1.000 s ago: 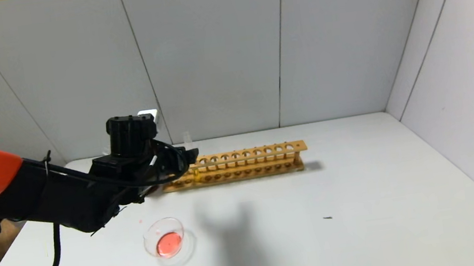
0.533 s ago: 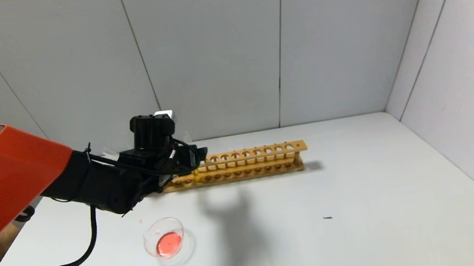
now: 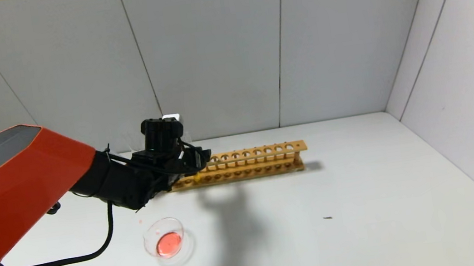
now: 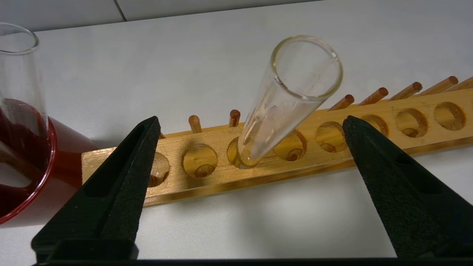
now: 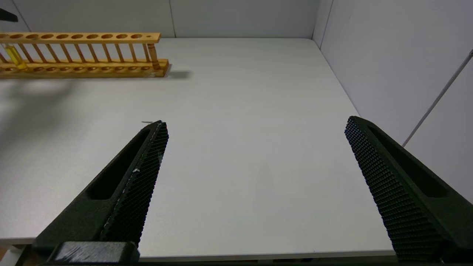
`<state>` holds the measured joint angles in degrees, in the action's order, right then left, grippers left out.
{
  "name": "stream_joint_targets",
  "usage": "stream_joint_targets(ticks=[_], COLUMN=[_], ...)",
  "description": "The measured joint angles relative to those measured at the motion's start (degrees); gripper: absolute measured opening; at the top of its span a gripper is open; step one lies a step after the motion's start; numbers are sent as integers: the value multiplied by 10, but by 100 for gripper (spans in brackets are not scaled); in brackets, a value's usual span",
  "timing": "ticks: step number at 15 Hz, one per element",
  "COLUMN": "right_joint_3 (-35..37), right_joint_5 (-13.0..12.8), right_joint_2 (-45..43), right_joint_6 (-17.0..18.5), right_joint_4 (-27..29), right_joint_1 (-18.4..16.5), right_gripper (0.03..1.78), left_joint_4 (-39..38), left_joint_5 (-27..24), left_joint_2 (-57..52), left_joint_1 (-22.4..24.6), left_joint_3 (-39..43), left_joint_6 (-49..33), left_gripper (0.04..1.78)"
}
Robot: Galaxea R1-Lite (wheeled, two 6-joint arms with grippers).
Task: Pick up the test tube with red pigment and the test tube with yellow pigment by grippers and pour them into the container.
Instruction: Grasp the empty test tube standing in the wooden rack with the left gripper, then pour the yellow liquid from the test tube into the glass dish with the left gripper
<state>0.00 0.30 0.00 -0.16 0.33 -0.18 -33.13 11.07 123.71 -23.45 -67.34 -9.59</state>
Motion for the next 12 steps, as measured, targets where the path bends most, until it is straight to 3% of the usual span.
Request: stream_joint_targets(ticks=[4,8,10,12], right_joint_3=[0,0,0,0], right_joint_5=[0,0,0,0], right_joint_2=[0,0,0,0], right_joint_6=[0,0,0,0], right_joint_4=[0,0,0,0], right_joint_1=[0,0,0,0], right_gripper=[175,175,175,175], left_joint_4=[0,0,-1,-1], left_joint_5=[0,-1,0,0], left_joint_2=[7,10,10,8], left_joint_1=[0,-4,-5,-6], left_joint_3=[-4,-7,-7,-2], left_joint_6=[0,1,12,14], left_gripper=[134,63,35,30])
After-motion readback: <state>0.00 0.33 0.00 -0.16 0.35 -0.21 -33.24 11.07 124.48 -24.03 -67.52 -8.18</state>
